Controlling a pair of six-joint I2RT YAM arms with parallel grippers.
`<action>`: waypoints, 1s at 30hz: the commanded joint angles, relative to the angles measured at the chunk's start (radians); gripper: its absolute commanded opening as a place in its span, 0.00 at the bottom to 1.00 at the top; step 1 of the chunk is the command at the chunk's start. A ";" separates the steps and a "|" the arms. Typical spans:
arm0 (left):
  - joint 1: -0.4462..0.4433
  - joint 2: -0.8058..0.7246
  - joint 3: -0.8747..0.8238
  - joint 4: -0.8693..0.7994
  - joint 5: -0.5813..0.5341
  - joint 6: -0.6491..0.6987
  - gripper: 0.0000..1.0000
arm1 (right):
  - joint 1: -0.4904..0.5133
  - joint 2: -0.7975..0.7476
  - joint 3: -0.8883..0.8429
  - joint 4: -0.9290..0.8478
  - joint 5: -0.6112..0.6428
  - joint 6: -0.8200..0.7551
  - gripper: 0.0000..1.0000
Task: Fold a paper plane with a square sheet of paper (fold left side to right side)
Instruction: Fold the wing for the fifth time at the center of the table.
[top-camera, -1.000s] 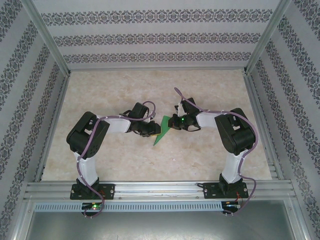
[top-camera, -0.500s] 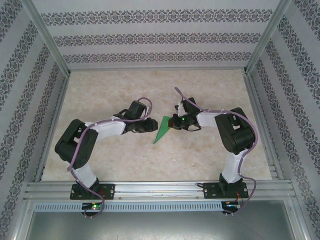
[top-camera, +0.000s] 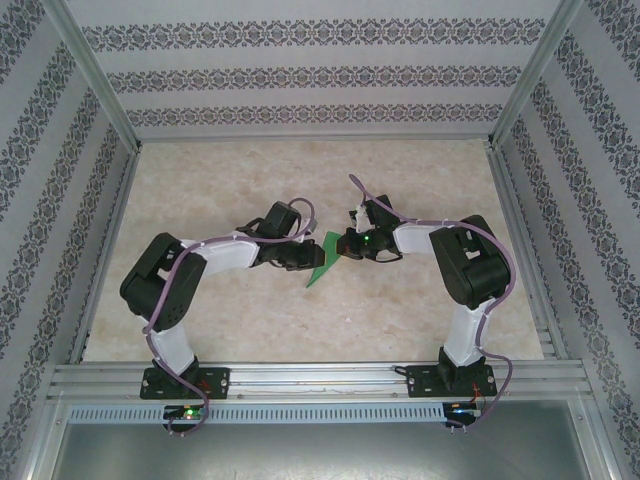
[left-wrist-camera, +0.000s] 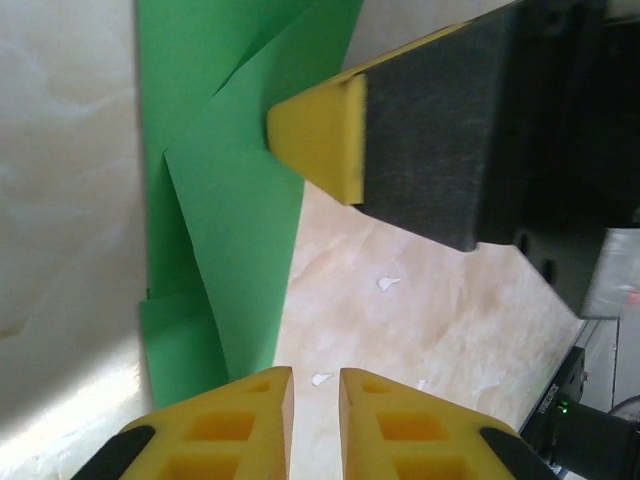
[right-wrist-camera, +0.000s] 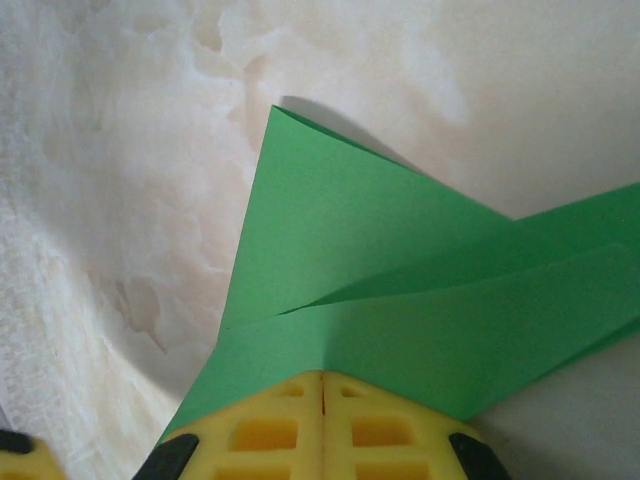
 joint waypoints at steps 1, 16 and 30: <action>-0.005 0.037 0.025 0.061 0.052 -0.024 0.18 | -0.003 0.059 -0.022 -0.107 0.065 -0.033 0.00; -0.005 0.094 0.005 0.033 0.016 -0.002 0.18 | 0.000 0.061 -0.012 -0.131 0.078 -0.045 0.00; -0.003 0.086 -0.006 0.011 -0.029 0.012 0.18 | 0.008 0.065 0.000 -0.142 0.083 -0.049 0.00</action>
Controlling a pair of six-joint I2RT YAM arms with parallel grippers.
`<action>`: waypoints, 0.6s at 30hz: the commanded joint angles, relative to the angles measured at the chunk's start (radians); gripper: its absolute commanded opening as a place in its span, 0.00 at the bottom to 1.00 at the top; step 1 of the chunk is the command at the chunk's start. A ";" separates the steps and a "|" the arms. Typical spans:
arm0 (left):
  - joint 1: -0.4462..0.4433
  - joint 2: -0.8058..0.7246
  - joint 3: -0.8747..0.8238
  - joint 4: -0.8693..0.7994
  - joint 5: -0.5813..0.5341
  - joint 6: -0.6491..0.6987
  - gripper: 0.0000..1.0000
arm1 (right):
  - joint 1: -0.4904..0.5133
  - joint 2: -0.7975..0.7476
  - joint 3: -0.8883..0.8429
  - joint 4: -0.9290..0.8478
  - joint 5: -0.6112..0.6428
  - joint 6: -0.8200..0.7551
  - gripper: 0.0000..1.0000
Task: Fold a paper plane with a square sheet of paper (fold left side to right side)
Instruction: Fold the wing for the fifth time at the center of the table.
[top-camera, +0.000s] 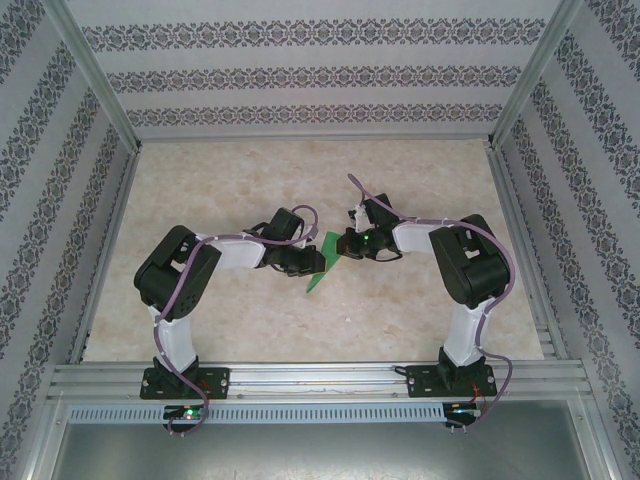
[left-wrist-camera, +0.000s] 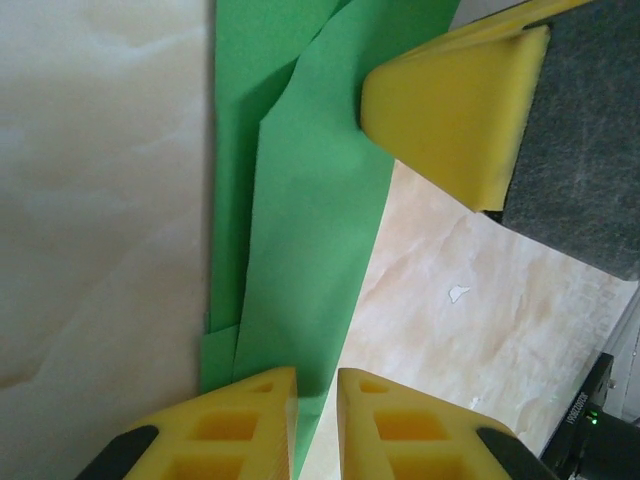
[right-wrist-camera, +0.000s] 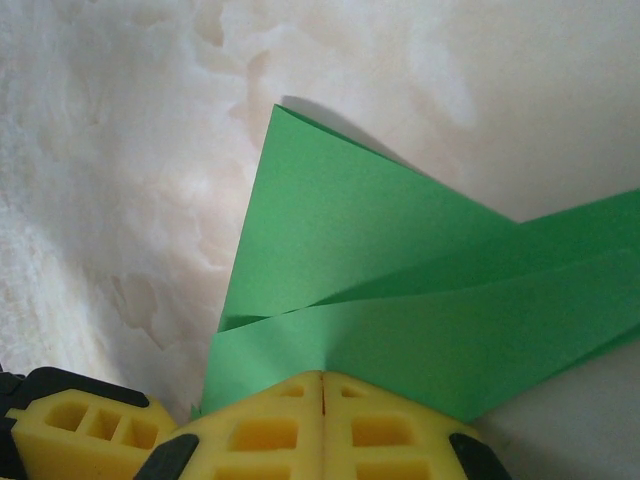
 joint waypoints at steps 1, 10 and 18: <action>-0.004 0.000 -0.007 -0.020 -0.036 0.032 0.18 | 0.007 0.060 -0.020 -0.111 0.082 -0.024 0.00; -0.004 0.024 -0.015 -0.028 -0.047 0.040 0.17 | 0.007 0.058 -0.015 -0.116 0.082 -0.026 0.00; -0.004 0.052 -0.027 -0.049 -0.077 0.053 0.14 | 0.008 0.043 0.001 -0.128 0.076 -0.033 0.00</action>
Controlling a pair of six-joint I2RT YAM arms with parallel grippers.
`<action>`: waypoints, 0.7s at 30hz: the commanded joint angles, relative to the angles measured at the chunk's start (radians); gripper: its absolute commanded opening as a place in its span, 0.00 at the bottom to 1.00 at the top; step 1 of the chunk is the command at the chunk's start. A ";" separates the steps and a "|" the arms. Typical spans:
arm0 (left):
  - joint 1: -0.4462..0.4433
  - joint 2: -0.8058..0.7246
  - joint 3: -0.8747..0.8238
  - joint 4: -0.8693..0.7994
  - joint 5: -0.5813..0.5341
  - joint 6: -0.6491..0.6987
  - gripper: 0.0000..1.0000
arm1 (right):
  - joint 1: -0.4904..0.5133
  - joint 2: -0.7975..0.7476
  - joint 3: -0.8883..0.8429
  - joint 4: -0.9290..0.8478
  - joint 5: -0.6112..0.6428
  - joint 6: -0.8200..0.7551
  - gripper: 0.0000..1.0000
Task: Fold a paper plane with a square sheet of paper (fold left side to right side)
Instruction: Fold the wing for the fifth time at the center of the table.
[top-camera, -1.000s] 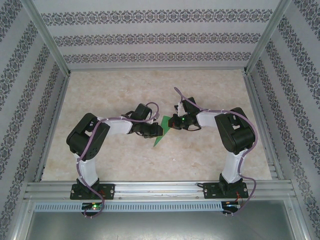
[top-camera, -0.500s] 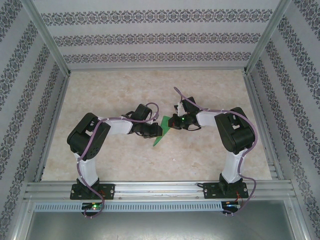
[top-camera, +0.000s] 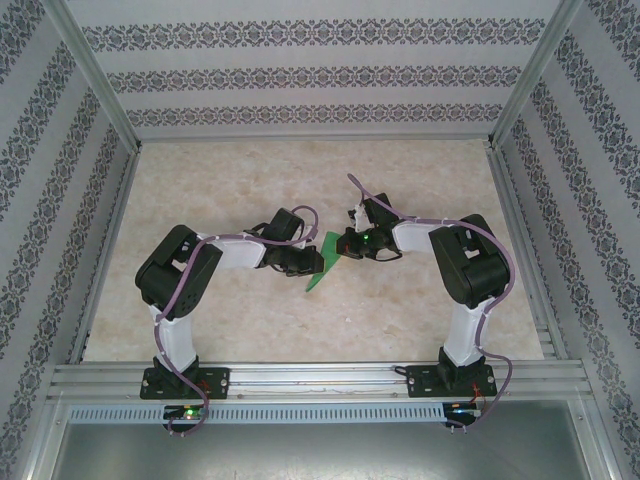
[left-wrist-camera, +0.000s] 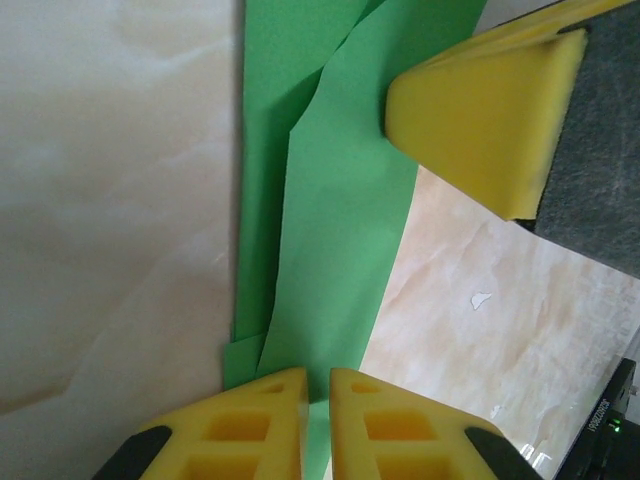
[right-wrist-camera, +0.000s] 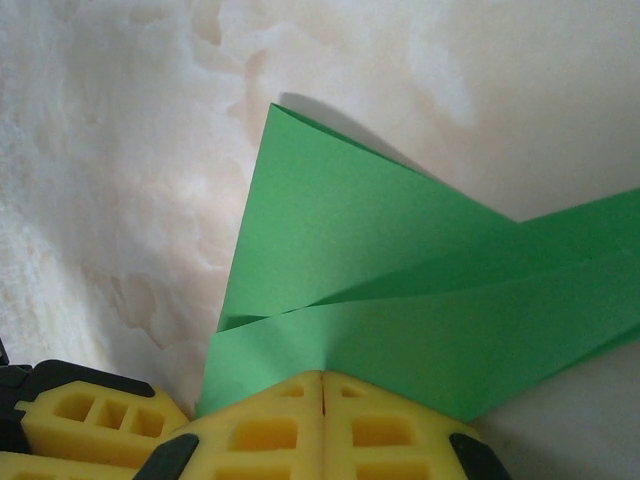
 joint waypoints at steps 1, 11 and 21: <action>-0.004 0.042 -0.032 -0.052 -0.063 0.031 0.13 | 0.008 0.035 -0.003 -0.111 0.071 -0.033 0.00; -0.008 0.044 -0.066 -0.090 -0.141 0.050 0.08 | -0.021 -0.066 0.038 -0.016 -0.063 -0.016 0.00; -0.021 0.061 -0.066 -0.130 -0.222 0.071 0.04 | 0.009 -0.072 -0.068 0.165 -0.098 0.061 0.00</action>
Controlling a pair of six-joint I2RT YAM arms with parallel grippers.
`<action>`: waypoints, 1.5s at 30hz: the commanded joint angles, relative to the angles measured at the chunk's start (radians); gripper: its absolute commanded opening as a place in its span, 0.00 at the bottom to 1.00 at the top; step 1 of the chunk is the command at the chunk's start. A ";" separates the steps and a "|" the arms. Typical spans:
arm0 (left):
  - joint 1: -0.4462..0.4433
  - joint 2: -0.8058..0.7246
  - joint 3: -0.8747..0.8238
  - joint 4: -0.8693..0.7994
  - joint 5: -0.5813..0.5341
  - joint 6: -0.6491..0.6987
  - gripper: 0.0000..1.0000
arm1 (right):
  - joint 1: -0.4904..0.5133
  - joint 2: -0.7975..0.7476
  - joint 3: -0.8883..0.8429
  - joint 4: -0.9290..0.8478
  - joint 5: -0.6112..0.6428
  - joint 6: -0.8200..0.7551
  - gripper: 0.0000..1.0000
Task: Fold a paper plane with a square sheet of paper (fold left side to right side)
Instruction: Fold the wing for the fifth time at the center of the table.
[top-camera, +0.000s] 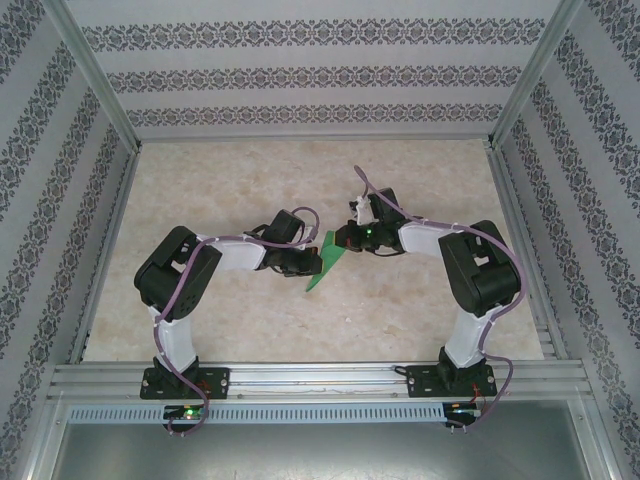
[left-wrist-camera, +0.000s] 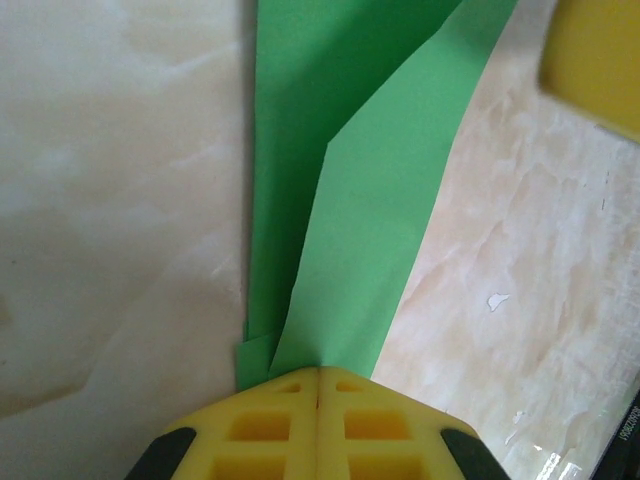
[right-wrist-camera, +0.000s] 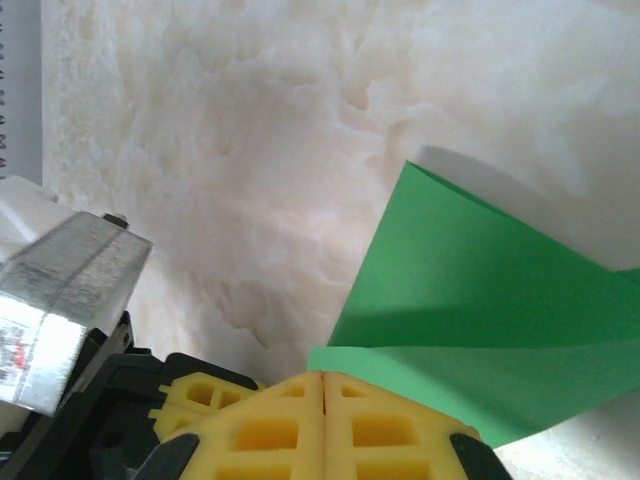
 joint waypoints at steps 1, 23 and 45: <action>-0.013 0.072 -0.047 -0.148 -0.181 0.042 0.03 | 0.019 0.017 -0.031 0.073 -0.018 0.033 0.00; -0.023 0.093 -0.057 -0.232 -0.293 0.067 0.00 | -0.047 0.135 0.021 0.031 0.082 -0.045 0.00; -0.031 0.089 -0.089 -0.160 -0.246 0.029 0.00 | -0.204 0.111 0.126 -0.066 0.076 -0.104 0.00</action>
